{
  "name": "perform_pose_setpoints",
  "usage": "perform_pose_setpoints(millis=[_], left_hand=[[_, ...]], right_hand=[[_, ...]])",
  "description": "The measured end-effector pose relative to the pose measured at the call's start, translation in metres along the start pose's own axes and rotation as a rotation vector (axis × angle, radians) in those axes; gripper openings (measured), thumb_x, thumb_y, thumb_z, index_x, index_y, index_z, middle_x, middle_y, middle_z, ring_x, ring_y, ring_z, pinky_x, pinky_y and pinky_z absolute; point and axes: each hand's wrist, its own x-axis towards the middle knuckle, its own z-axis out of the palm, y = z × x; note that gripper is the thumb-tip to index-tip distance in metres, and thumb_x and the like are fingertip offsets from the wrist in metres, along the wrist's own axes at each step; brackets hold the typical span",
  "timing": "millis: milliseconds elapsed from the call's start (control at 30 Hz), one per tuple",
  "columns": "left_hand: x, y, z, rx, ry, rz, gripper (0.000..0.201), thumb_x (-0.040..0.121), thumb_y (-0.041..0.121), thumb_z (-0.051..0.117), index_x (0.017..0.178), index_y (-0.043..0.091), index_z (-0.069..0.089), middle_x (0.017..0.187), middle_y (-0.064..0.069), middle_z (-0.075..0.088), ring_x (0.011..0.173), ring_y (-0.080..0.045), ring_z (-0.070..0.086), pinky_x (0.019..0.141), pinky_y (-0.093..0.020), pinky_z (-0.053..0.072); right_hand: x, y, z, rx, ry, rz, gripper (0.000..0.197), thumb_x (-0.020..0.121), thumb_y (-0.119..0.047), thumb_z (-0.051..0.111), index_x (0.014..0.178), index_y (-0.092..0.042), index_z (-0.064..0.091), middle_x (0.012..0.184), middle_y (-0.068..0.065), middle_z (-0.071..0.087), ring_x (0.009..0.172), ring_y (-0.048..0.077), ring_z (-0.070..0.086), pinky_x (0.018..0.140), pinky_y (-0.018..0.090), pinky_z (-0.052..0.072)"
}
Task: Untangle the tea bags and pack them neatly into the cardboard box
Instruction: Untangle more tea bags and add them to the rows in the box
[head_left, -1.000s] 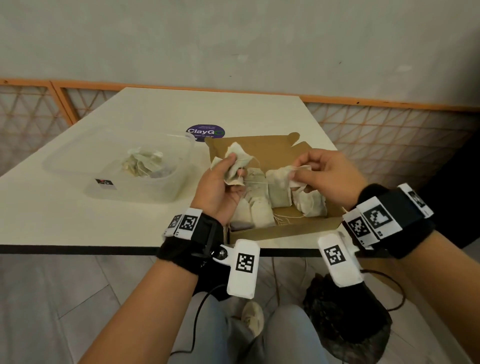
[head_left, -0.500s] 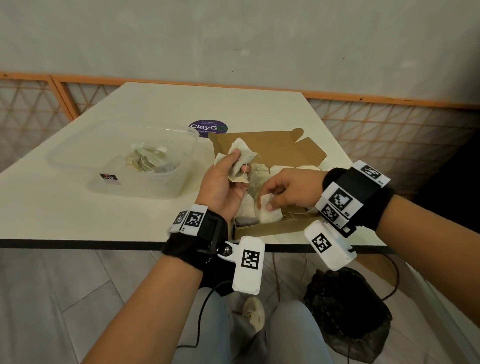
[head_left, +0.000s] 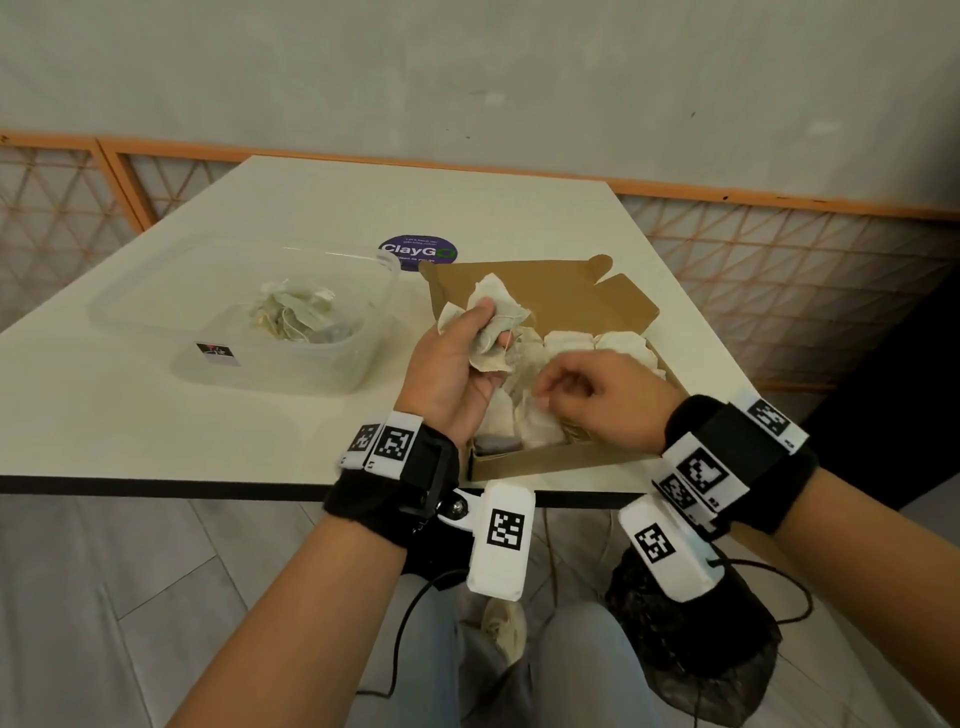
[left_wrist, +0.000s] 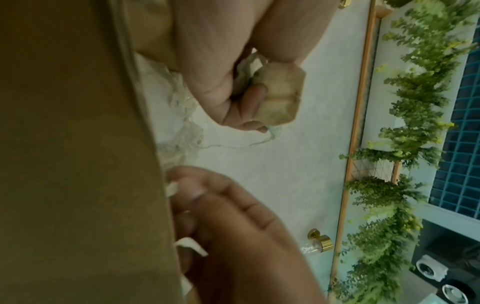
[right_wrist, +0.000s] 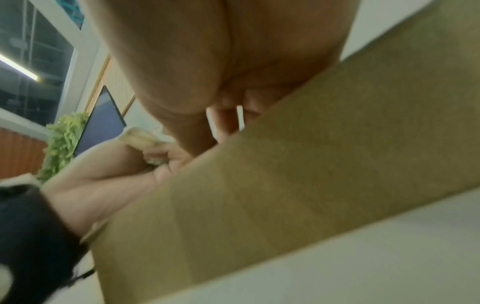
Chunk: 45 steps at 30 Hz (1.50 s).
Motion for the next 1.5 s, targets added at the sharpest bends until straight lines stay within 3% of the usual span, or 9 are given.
perform_pose_setpoints(millis=[133,267,433,567,667,933,1100,1267,1500], left_hand=[[-0.003,-0.003,0.003,0.156,-0.053,0.033,0.012,0.095,0.009,0.051,0.087,0.008,0.06,0.063,-0.002,0.062,0.053,-0.008,0.059,0.051,-0.022,0.051],[-0.005,-0.004,0.005,0.258,-0.103,0.027,0.018,0.096,0.02,0.053,0.101,0.007,0.063,0.088,-0.008,0.067,0.074,-0.015,0.065,0.067,-0.028,0.053],[-0.007,-0.003,0.005,0.318,-0.123,0.04,0.007,0.093,0.014,0.057,0.09,0.008,0.06,0.065,0.003,0.062,0.055,-0.004,0.057,0.044,-0.015,0.043],[-0.008,-0.004,0.003,0.323,-0.141,0.06,0.03,0.086,-0.001,0.061,0.115,-0.005,0.055,0.085,-0.01,0.064,0.069,-0.013,0.066,0.058,-0.023,0.054],[-0.007,-0.007,0.004,0.426,-0.184,0.085,0.021,0.083,-0.006,0.063,0.102,0.002,0.061,0.081,-0.007,0.068,0.07,-0.015,0.067,0.06,-0.024,0.054],[-0.011,-0.008,0.009,0.513,-0.179,0.104,0.023,0.082,-0.006,0.064,0.081,0.018,0.061,0.057,0.009,0.064,0.052,-0.002,0.059,0.054,-0.02,0.049],[-0.012,-0.011,0.011,0.574,-0.183,0.108,0.033,0.08,0.002,0.07,0.109,-0.011,0.06,0.077,-0.005,0.063,0.061,-0.007,0.058,0.061,-0.021,0.048],[-0.011,-0.01,0.01,0.589,-0.139,0.153,0.011,0.085,0.006,0.066,0.078,0.014,0.065,0.063,0.004,0.064,0.049,-0.004,0.046,0.055,-0.021,0.042],[-0.009,-0.011,0.009,0.581,-0.109,0.175,0.015,0.085,0.008,0.067,0.074,0.018,0.066,0.069,0.001,0.067,0.05,-0.005,0.044,0.051,-0.016,0.041]], right_hand=[[0.001,-0.01,-0.014,0.31,0.362,-0.103,0.031,0.081,-0.023,0.07,0.104,-0.034,0.052,0.092,-0.008,0.053,0.07,0.004,0.052,0.062,0.011,0.043],[0.001,-0.018,-0.014,0.207,0.29,-0.241,0.027,0.079,-0.019,0.072,0.096,-0.034,0.057,0.094,-0.006,0.055,0.078,0.002,0.052,0.064,0.007,0.039],[0.0,-0.01,-0.014,0.341,0.401,-0.178,0.018,0.081,-0.014,0.069,0.078,-0.03,0.062,0.079,-0.011,0.062,0.077,0.004,0.057,0.075,0.021,0.048],[-0.002,-0.01,-0.02,0.442,0.368,-0.082,0.028,0.08,-0.024,0.07,0.104,-0.026,0.058,0.099,-0.004,0.061,0.086,0.007,0.059,0.08,0.021,0.049],[0.003,-0.013,-0.031,0.426,0.18,0.023,0.047,0.081,-0.032,0.067,0.124,-0.022,0.051,0.103,-0.004,0.059,0.093,0.008,0.06,0.079,0.022,0.047],[0.006,-0.009,-0.052,0.566,0.249,0.075,0.007,0.08,-0.01,0.068,0.082,-0.016,0.065,0.077,0.0,0.065,0.064,0.007,0.058,0.055,0.014,0.043],[0.002,-0.004,-0.058,0.312,0.106,0.071,0.017,0.077,-0.017,0.073,0.093,-0.014,0.066,0.088,0.009,0.069,0.073,0.013,0.064,0.067,0.022,0.049],[-0.003,0.006,-0.07,0.027,0.082,0.065,0.021,0.076,-0.021,0.074,0.087,-0.003,0.07,0.089,0.026,0.065,0.073,0.022,0.053,0.072,0.03,0.039],[-0.017,0.033,-0.087,-0.318,-0.126,0.223,0.013,0.08,-0.033,0.069,0.087,-0.023,0.07,0.084,-0.013,0.058,0.077,0.002,0.05,0.069,0.009,0.032]])
